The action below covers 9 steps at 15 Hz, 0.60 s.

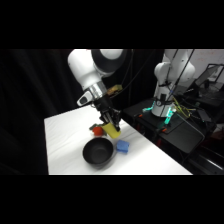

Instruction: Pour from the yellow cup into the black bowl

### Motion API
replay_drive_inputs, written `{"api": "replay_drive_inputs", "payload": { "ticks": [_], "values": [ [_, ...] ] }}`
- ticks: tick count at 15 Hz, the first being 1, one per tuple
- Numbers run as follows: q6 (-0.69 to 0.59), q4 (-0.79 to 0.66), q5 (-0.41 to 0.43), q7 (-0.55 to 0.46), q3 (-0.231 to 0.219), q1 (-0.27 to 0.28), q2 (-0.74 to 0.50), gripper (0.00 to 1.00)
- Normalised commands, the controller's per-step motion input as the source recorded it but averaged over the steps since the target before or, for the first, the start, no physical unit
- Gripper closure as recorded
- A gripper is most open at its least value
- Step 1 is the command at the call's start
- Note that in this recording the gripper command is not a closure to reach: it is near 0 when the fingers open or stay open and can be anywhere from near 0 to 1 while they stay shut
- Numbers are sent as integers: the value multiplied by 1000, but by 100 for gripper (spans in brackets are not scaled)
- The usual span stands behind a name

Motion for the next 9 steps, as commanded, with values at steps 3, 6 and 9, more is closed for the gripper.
{"api": "replay_drive_inputs", "payload": {
  "ticks": [3,6,9],
  "values": [
    [926,-819,-188,129,-99,-4,-452,15],
    [897,-734,-272,342,-84,0,-359,15],
    [695,-588,-416,562,-81,2,-223,15]
  ]
}}
